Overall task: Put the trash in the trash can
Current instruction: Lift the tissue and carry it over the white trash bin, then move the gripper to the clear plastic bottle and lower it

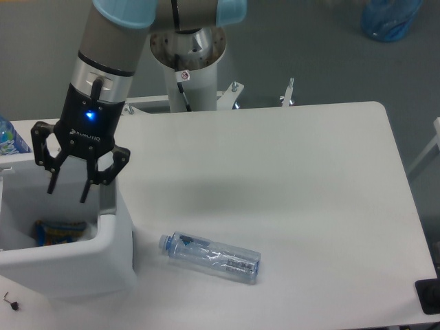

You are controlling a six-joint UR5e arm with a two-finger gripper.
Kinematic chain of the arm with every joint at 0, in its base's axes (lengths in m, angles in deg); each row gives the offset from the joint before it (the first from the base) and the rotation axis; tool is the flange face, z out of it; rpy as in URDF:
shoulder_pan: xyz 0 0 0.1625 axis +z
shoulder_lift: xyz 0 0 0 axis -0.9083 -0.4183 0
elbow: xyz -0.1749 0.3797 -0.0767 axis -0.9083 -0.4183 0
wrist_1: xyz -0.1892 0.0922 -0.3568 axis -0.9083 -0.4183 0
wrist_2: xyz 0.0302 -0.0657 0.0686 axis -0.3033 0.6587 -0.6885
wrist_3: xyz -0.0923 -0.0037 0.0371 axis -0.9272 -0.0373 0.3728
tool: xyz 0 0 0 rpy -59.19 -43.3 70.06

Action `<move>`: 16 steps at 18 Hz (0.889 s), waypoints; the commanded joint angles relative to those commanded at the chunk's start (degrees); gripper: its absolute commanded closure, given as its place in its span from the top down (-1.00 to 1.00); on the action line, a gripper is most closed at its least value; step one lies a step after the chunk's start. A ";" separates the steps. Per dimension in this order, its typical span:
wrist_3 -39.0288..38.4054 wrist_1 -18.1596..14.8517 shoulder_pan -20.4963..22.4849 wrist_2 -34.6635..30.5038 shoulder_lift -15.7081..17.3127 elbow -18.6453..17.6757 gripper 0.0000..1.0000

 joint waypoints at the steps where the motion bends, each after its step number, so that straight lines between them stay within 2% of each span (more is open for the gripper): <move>1: -0.79 -0.09 1.31 0.00 0.09 -0.09 0.99; 5: -5.80 0.09 6.67 -0.18 0.18 -0.26 1.00; 10: -11.94 0.00 13.79 -4.48 -0.26 -0.26 1.00; 13: -15.99 0.00 16.43 -7.72 -0.88 -1.58 1.00; 16: -16.97 0.00 17.14 -10.98 -2.45 -3.16 1.00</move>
